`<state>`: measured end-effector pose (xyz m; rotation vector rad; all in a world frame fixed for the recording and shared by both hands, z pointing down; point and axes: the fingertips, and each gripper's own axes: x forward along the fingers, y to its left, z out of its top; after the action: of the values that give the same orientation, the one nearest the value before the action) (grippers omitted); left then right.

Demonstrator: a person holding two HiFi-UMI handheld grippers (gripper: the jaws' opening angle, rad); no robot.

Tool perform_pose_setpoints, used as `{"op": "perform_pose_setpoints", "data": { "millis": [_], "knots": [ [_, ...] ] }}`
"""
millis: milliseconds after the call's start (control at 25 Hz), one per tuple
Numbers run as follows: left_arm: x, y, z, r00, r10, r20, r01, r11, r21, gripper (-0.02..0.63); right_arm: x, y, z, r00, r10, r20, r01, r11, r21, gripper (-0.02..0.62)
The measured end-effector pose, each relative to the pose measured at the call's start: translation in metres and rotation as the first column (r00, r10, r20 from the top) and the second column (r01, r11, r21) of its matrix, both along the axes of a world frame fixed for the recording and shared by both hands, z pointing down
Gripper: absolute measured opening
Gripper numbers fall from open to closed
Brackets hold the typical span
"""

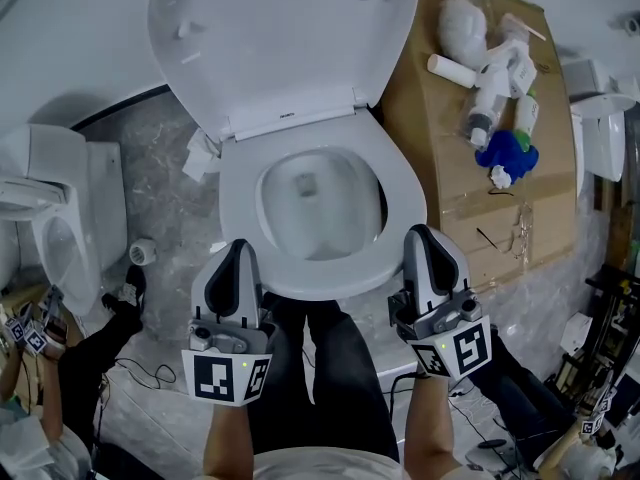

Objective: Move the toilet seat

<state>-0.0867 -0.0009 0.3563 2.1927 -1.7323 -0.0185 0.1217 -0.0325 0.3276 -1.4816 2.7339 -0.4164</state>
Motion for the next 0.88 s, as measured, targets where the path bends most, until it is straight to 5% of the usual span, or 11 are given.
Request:
{"op": "perform_pose_setpoints", "data": {
  "millis": [880],
  "knots": [
    [-0.016,-0.032,-0.025,0.999,-0.049,0.009,0.048,0.997,0.053,0.01,-0.013,-0.036,-0.026,0.999,-0.025,0.026,0.023,0.998,0.051,0.02]
  ]
}}
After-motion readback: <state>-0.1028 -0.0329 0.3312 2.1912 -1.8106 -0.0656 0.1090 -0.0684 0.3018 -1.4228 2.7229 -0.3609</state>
